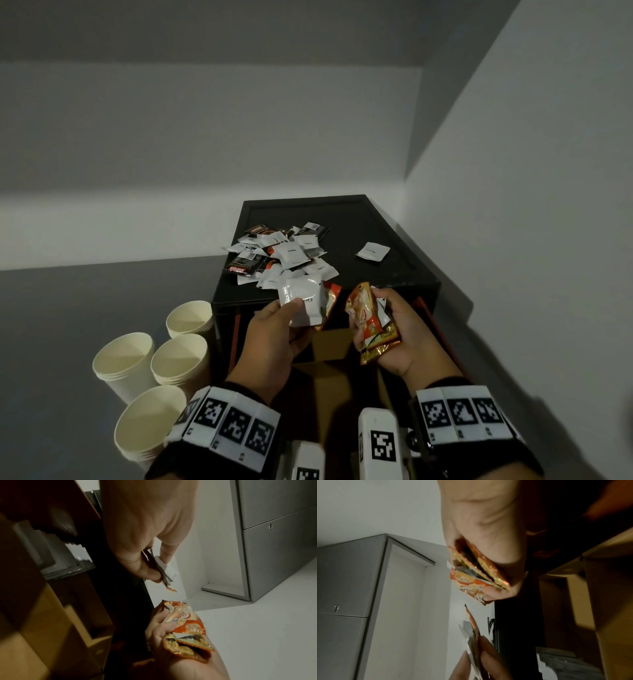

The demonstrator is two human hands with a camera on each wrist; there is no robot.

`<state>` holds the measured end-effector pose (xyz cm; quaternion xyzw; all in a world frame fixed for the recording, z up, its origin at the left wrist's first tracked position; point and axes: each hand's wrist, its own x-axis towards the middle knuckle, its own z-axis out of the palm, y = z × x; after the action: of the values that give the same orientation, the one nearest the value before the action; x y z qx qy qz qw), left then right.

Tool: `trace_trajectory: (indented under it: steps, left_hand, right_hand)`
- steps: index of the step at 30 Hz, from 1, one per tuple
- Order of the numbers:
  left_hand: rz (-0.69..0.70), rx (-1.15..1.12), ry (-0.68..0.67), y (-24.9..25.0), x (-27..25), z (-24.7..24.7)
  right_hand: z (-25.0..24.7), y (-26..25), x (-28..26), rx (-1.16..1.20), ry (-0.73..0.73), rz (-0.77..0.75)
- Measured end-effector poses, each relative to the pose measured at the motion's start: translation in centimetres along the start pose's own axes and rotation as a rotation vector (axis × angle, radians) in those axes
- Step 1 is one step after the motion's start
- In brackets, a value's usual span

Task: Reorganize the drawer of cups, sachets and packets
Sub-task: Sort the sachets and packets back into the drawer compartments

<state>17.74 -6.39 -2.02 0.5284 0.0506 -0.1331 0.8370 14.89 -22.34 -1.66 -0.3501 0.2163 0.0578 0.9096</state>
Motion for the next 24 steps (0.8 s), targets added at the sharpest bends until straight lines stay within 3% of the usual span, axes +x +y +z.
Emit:
trace_trajectory:
  steps: [5,8,12,15,24]
  left_hand:
    - [-0.002,0.139,0.027,-1.0,-0.6,0.1]
    - [0.015,0.270,0.039,-1.7,-0.4,-0.2]
    - [-0.076,0.412,0.053,-2.4,0.1,-1.1]
    - [-0.091,0.542,0.052,-2.6,0.3,-1.4]
    - [-0.050,0.621,0.146,-1.8,1.2,-2.6]
  right_hand:
    - [0.2,0.4,0.6,-0.116,0.074,-0.044]
    - [0.3,1.5,1.5,-0.403,0.115,-0.100]
    - [-0.1,3.2,2.7,-0.786,0.175,-0.146]
    - [-0.3,4.1,3.3,-0.952,0.175,-0.139]
    - [-0.8,3.3,3.0,-0.938,0.202,-0.066]
